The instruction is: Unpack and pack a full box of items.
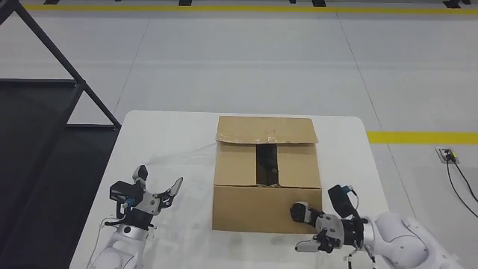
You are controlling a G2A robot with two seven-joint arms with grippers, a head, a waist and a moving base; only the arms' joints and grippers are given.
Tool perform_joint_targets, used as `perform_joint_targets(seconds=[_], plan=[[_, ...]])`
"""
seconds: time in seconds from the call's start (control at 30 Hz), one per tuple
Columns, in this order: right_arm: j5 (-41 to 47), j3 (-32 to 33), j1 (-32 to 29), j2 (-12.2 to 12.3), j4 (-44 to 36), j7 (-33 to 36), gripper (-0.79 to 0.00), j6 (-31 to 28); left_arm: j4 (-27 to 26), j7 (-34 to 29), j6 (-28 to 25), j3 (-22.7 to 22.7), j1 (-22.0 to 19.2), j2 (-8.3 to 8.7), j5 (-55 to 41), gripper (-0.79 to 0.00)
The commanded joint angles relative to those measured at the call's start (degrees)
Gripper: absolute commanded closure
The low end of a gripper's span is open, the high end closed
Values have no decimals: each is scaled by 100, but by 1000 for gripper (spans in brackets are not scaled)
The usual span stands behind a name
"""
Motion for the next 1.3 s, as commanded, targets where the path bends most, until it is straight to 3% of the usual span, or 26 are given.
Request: perform_joint_targets(seconds=[0.0,0.2,0.4,0.53,0.97,1.07,1.27], plan=[[1,113,-56,64,-151,-82,-785,0,0,0,0,0,0,0,0,-785],[672,403,-34,205,-119,-172,-785,0,0,0,0,0,0,0,0,-785],[2269,392,343,195,474,64,-785,0,0,0,0,0,0,0,0,-785],[3231,162,762,139,1034,601,-785,92,0,0,0,0,0,0,0,-785],[3231,162,762,139,1034,601,-785,92,0,0,0,0,0,0,0,-785],[3470,49,788,96,897,546,-785,391,-7,-7,1,3,3,0,-3,-785],[4117,-405,1454,-103,1254,893,-785,1869,-209,96,-40,-60,102,17,-38,-785]])
